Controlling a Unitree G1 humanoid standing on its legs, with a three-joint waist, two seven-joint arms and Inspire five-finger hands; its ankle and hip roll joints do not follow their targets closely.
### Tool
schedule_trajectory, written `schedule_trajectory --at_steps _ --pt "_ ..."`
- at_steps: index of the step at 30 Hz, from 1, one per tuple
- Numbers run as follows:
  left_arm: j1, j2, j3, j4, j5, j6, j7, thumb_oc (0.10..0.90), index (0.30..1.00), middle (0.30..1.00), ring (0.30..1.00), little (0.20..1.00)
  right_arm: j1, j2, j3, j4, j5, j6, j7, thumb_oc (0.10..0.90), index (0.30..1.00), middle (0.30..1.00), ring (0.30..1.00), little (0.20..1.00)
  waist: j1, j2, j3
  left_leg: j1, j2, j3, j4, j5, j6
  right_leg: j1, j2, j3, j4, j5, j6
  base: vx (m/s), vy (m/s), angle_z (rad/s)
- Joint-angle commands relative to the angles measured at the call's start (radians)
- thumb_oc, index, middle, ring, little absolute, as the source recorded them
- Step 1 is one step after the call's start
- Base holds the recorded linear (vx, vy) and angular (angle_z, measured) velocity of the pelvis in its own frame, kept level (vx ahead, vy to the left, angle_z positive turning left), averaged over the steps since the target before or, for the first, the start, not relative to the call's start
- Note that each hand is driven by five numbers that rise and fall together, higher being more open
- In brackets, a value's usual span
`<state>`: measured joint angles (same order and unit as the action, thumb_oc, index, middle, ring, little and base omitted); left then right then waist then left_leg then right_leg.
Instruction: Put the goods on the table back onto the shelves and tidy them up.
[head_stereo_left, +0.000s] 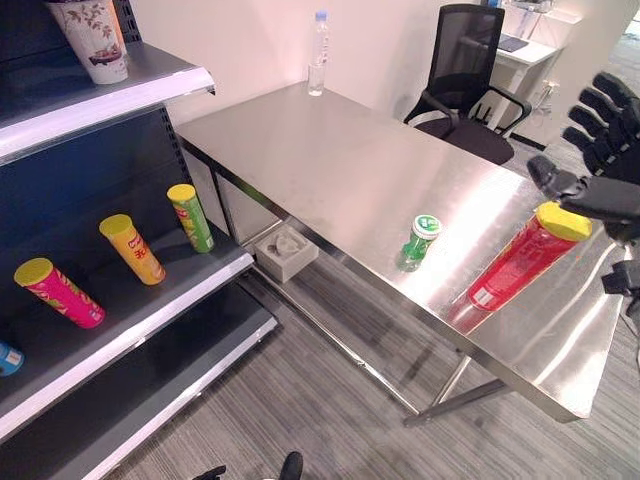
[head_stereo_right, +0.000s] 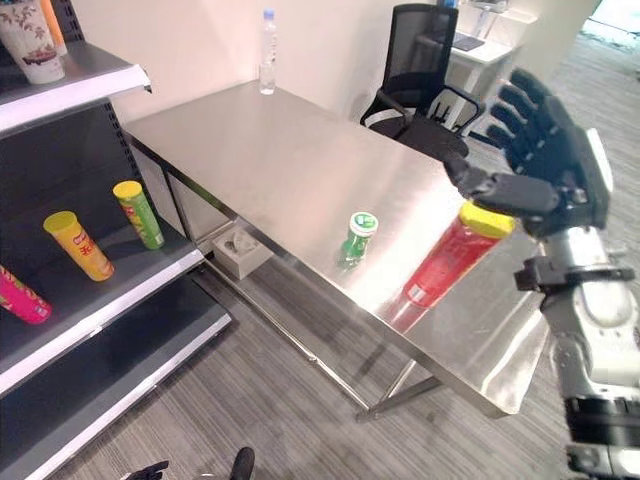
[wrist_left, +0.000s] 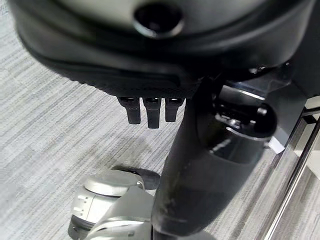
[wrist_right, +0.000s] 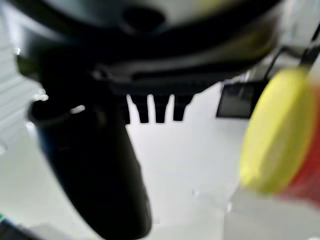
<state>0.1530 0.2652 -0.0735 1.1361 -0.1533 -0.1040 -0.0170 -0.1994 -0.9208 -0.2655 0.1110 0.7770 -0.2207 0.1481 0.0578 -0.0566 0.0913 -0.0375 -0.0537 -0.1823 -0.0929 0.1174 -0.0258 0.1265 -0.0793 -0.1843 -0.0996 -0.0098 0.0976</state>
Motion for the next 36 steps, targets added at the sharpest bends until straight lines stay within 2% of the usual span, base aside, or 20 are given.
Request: schedule_trajectory --at_steps 1,7,12,21,36 --pt "-0.058 0.011 -0.030 0.015 0.022 -0.034 -0.013 0.800 0.900 0.900 0.900 0.900 -0.075 -0.063 -0.107 -0.057 -0.013 -0.075 -0.035 0.800 0.900 0.900 0.900 0.900 0.021 0.007 -0.067 0.085 0.062 0.066 0.006 -0.146 -0.064 -0.026 -0.015 0.023 0.012 0.008 0.086 -0.01 -0.006 -0.06" --pt "-0.058 0.013 -0.028 0.004 0.013 -0.033 -0.016 0.800 0.900 0.900 0.900 0.900 -0.070 -0.056 -0.084 -0.042 -0.029 -0.058 -0.022 0.800 0.900 0.900 0.900 0.900 0.015 0.007 -0.064 0.089 0.066 0.081 0.006 -0.147 -0.060 -0.034 -0.012 0.042 0.012 0.012 0.085 0.00 0.004 -0.14" --pt "-0.054 0.015 -0.025 0.002 0.017 -0.031 -0.028 0.800 0.900 0.900 0.900 0.900 -0.067 -0.046 -0.016 -0.054 -0.022 -0.014 0.044 0.800 0.900 0.900 0.900 0.900 0.018 0.004 -0.063 0.089 0.068 0.089 0.006 -0.147 -0.059 -0.036 -0.011 0.045 0.012 0.012 0.084 0.00 0.008 -0.07" --pt "-0.049 0.011 -0.008 0.017 0.015 -0.023 -0.038 0.800 0.900 0.900 0.900 0.900 -0.037 -0.033 0.058 -0.029 -0.048 0.039 0.090 0.800 0.900 0.900 0.900 0.900 0.025 0.002 -0.057 0.093 0.068 0.088 0.006 -0.154 -0.061 -0.029 -0.012 0.037 0.012 0.006 0.085 0.00 0.001 0.00" --pt "-0.048 0.012 0.000 0.008 -0.001 -0.019 -0.036 0.800 0.900 0.900 0.900 0.900 0.002 -0.009 0.022 -0.014 -0.081 0.048 0.076 0.800 0.900 0.900 0.900 0.900 0.018 0.002 -0.059 0.099 0.066 0.095 0.006 -0.159 -0.057 -0.027 -0.017 0.039 0.012 0.008 0.086 0.00 0.000 0.00"
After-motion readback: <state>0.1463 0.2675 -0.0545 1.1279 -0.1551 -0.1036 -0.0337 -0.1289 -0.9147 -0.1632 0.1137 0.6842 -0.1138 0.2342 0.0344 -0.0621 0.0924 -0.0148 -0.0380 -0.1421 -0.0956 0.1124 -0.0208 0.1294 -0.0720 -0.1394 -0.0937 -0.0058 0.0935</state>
